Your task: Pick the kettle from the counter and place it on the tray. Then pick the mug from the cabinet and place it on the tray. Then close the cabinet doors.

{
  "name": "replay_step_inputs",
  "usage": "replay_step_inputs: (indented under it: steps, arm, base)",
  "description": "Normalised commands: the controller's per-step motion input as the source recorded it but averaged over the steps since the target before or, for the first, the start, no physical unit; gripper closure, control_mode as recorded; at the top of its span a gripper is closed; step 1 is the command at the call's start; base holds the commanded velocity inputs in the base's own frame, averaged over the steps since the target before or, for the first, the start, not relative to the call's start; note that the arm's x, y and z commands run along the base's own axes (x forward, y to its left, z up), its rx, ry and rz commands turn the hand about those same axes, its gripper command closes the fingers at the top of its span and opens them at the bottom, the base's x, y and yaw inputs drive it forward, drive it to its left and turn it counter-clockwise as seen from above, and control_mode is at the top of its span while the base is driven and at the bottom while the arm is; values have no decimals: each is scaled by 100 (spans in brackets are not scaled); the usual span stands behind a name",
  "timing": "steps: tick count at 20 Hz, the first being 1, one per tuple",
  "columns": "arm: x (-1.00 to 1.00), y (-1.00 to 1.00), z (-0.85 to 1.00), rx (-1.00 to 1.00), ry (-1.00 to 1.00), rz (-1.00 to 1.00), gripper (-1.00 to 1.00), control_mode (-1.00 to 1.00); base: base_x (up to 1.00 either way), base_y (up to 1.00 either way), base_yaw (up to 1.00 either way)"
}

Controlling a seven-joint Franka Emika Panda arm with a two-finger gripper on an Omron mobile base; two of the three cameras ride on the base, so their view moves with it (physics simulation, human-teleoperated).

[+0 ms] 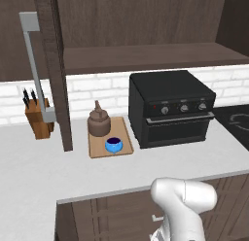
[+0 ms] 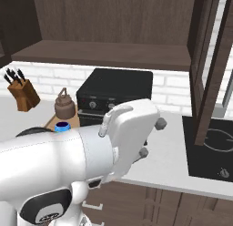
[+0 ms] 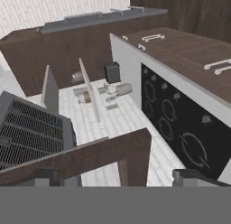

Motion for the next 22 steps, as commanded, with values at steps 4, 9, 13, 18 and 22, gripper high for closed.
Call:
replay_step_inputs:
  steps: [4, 9, 13, 18, 22]
  arm:
    - [-35, -47, 4, 0, -1, 0, -100, -100]
    - [-29, -43, 24, 0, 0, 0, -100, -100]
    - [-17, -39, 24, 0, 0, 0, -100, -100]
    - [1, -44, 9, -1, 2, 0, -100, -100]
    - [17, -41, 8, -5, 14, 0, -100, -100]
  base:
    - [0, 0, 0]
    - [0, 0, 0]
    - [0, 0, 0]
    - [0, 0, 0]
    - [0, 0, 0]
